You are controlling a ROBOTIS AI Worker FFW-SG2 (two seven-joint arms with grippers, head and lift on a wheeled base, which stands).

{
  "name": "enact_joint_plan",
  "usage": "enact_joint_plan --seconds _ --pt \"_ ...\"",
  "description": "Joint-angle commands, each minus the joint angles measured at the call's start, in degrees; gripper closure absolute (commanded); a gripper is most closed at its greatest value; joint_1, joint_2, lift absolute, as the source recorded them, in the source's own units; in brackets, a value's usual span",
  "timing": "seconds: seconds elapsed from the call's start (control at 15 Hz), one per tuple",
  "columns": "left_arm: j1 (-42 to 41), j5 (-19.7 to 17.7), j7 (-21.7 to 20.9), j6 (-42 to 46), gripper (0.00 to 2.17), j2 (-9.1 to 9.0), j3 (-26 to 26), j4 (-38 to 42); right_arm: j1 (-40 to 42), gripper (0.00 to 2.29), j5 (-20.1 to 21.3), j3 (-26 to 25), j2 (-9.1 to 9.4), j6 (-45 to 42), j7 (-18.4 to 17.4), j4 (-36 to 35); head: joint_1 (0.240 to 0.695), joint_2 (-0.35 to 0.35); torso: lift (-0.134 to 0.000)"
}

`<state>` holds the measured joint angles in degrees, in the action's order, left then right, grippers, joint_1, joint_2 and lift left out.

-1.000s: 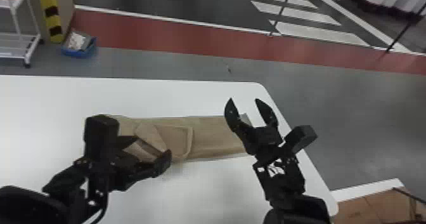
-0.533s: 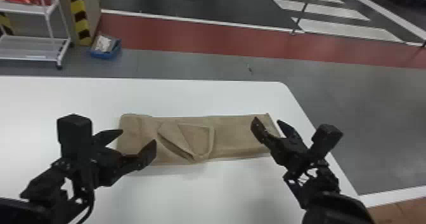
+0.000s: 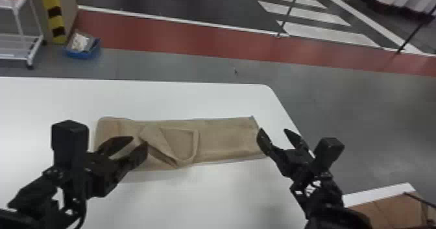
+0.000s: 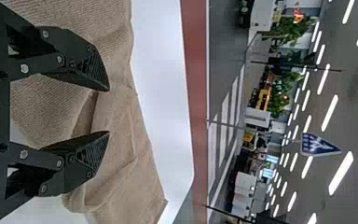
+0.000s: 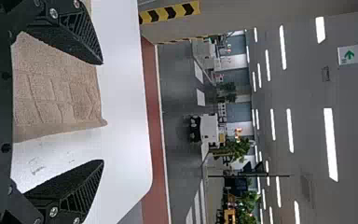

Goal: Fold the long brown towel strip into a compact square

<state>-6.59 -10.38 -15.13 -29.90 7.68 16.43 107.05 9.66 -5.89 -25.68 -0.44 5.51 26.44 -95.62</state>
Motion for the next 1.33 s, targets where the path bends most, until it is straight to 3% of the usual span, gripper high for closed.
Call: enact_joint_plan --seconds 0.0,0.4,1.27 --pt "1.5 0.8 0.11 -1.7 1.97 -0.12 1.94 -2.46 0.18 0.14 0.0 -0.6 0.0 -0.45 0.28 0.78 0.695 -0.35 -0.124" --pt "2.2 2.91 0.28 -2.93 1.97 -0.21 2.65 -4.75 -0.52 0.14 -0.79 -0.86 -0.7 -1.15 0.28 2.98 0.695 -0.35 -0.124" --pt "2.55 1.94 0.37 -3.99 1.97 -0.83 4.23 -3.87 -0.96 0.14 -0.79 -0.33 -0.62 -0.27 0.37 3.51 0.695 -0.35 -0.124"
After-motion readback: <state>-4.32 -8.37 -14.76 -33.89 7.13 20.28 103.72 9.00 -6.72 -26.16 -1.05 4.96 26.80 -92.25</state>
